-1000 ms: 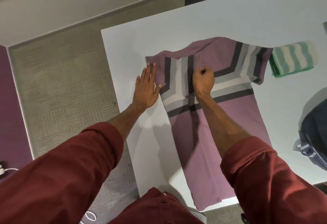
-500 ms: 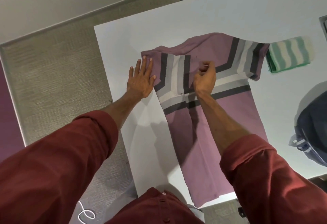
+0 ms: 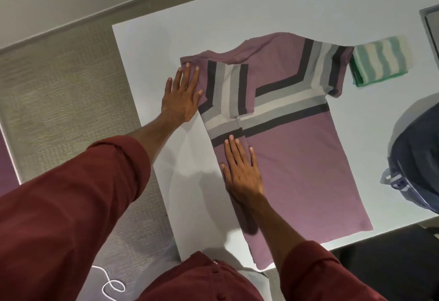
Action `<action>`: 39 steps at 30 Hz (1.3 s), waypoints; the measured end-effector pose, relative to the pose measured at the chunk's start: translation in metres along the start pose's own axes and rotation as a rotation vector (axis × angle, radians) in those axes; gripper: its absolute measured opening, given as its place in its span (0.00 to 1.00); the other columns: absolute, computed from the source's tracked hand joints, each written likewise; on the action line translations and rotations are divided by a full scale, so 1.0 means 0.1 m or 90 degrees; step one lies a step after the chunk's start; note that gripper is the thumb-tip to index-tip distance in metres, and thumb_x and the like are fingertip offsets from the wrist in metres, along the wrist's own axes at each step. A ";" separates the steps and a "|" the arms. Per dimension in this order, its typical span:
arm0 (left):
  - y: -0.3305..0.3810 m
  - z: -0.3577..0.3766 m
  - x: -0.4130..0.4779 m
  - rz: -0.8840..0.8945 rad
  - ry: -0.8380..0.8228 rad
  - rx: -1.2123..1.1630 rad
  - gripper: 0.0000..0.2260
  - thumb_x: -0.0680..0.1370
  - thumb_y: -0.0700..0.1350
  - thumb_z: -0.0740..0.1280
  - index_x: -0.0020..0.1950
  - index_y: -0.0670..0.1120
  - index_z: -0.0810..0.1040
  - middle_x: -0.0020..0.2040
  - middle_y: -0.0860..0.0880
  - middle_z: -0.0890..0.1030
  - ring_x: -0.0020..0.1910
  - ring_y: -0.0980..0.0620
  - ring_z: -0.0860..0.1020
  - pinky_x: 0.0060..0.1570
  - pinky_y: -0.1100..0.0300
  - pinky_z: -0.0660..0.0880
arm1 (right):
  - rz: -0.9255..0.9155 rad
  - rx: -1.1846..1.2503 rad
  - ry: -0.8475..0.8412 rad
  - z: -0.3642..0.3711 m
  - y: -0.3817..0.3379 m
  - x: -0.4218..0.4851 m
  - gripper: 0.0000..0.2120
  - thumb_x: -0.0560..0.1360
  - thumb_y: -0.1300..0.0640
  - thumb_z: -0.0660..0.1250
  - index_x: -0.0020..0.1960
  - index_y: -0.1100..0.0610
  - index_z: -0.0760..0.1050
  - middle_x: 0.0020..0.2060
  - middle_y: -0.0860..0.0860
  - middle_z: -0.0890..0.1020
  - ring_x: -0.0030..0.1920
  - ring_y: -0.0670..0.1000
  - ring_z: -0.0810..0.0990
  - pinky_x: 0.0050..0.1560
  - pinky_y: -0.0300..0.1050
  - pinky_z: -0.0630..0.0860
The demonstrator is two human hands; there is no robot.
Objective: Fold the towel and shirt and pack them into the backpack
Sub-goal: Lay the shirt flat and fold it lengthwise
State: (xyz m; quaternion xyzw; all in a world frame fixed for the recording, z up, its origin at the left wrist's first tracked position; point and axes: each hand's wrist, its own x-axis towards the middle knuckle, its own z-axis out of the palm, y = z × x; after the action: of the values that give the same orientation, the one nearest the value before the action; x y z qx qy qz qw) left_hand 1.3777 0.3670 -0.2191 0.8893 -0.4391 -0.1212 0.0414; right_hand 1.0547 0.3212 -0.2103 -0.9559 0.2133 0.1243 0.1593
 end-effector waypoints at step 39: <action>1.94 0.56 -2.64 -0.064 -0.201 -0.005 0.37 0.88 0.60 0.57 0.88 0.42 0.45 0.88 0.42 0.46 0.87 0.41 0.48 0.84 0.43 0.57 | -0.102 0.029 -0.103 0.34 0.45 -1.85 0.32 0.88 0.40 0.42 0.88 0.50 0.42 0.87 0.50 0.44 0.87 0.52 0.44 0.85 0.64 0.46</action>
State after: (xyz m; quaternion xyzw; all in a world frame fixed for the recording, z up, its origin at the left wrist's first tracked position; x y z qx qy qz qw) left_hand 1.0591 0.4590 -0.1912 0.8796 -0.3949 -0.2633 -0.0309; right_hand 0.8662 0.3627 -0.1969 -0.9528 0.1256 0.1834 0.2068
